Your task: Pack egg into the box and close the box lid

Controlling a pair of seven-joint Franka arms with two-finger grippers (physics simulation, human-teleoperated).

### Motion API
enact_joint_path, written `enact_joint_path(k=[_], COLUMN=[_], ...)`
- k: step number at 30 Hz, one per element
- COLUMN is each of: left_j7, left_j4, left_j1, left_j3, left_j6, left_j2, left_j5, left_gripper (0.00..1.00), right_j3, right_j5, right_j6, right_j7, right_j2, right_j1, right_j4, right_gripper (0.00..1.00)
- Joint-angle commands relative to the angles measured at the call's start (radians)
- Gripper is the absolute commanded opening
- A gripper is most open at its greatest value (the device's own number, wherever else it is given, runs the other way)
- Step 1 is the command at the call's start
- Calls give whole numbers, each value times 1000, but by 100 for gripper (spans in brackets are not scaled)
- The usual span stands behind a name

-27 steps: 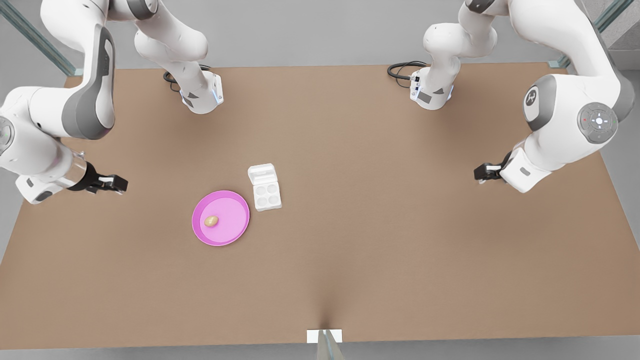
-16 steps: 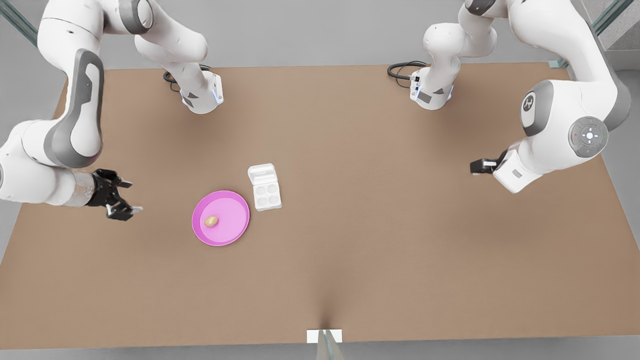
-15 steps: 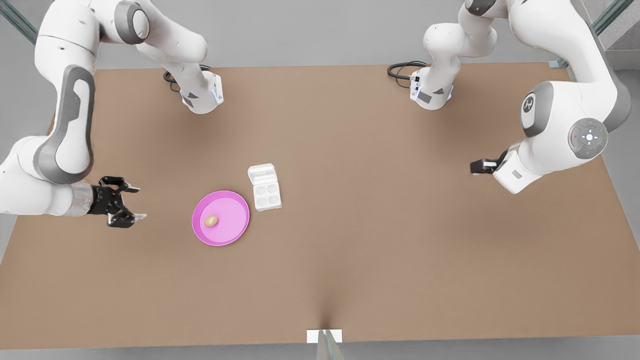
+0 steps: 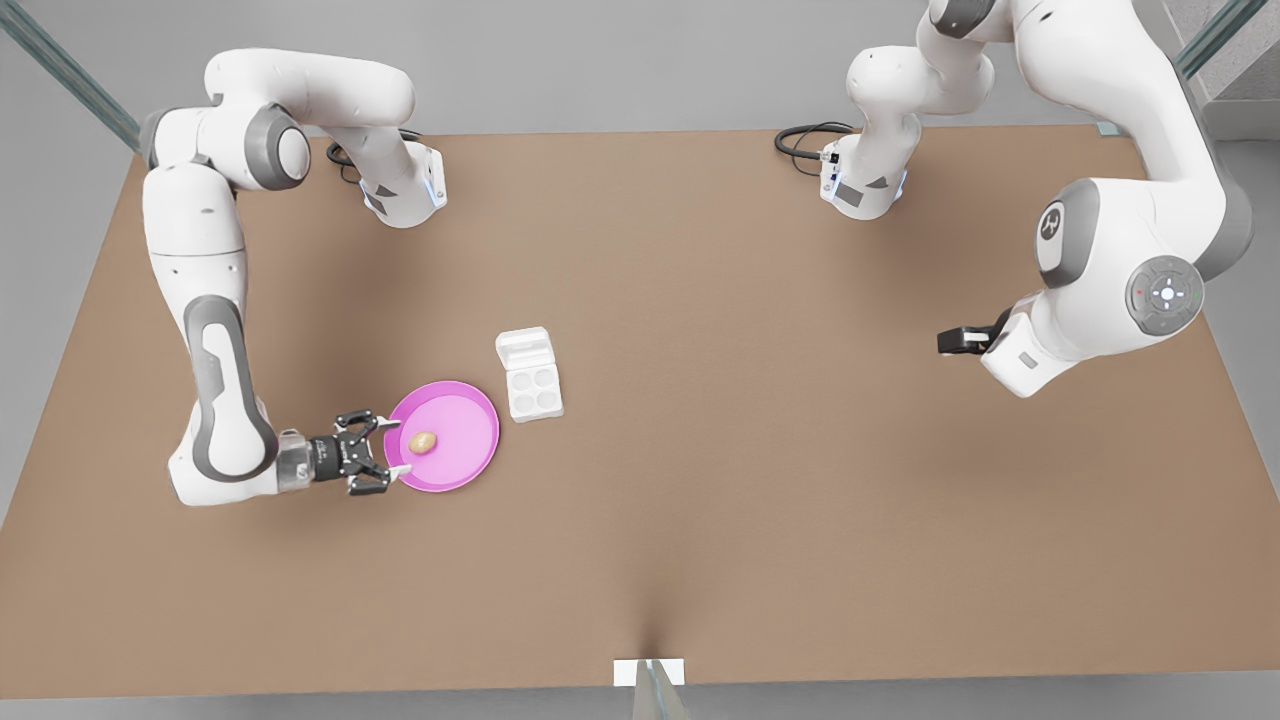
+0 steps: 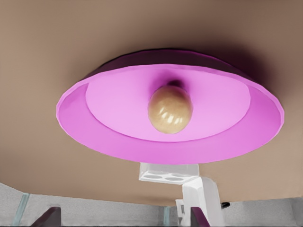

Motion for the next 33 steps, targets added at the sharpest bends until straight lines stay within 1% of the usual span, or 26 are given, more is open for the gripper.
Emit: enact_joint_path(k=[1,3,8,11,17,19,24,25,33], left_j7=[0,2,0,0,0,0,0,0,0], left_j4=[0,0,5,6,8,8,10,10,10], left_j1=[0,0,0,0,0,0,0,0,0], left_j3=[0,0,0,0,0,0,2,0,2], left_j6=[0,0,0,0,0,0,0,0,0], left_j2=[1,9,9,9,9,9,9,9,9], left_j5=[-1,-1,-1,0,0,0,2,2,3], left_gripper=[100,100,100,100,100,100,100,100,100], right_j3=[0,2,0,0,0,0,0,0,0], right_j5=[2,2,2,2,-12,-64,-66,-99,-107], right_j6=[2,5,94,108,99,97,103,102,120], right_j7=[-6,-24,-52,-52,-39,-4,20,20,19], right_j2=[0,3,73,86,73,75,83,81,95], right_j1=[1,2,15,18,28,28,48,48,50], right_j4=[-8,-34,-20,-23,-20,-16,-8,-8,-8], right_gripper=[100,100,100,100,100,100,100,100,100])
